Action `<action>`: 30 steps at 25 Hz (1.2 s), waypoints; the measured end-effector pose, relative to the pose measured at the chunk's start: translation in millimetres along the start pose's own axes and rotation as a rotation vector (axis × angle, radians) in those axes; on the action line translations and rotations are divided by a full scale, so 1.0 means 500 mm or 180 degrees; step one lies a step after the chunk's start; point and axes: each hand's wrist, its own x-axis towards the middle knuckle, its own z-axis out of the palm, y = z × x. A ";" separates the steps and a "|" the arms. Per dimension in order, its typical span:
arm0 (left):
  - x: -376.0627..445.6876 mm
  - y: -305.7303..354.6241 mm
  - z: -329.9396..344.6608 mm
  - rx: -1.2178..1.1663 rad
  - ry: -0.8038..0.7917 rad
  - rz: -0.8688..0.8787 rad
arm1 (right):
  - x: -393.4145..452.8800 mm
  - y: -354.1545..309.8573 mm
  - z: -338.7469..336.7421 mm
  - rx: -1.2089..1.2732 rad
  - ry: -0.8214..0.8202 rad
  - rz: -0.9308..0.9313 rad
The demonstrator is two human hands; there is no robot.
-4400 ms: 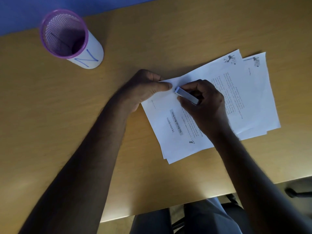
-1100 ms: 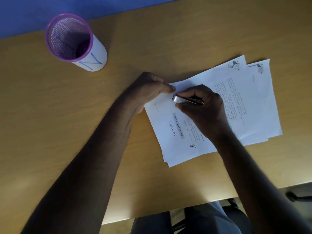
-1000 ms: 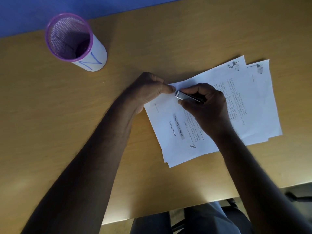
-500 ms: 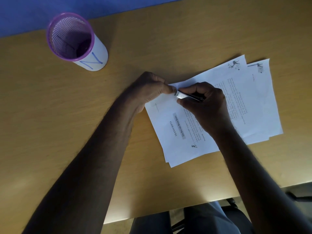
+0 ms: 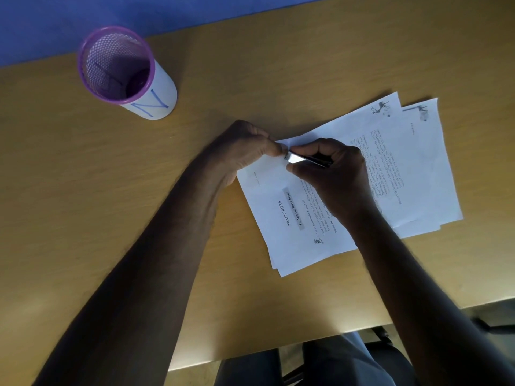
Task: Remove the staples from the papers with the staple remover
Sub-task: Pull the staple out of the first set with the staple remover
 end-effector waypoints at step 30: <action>-0.013 0.023 0.000 0.0084 -0.0047 -0.0139 | 0.003 0.013 -0.008 -0.0424 0.0120 -0.0310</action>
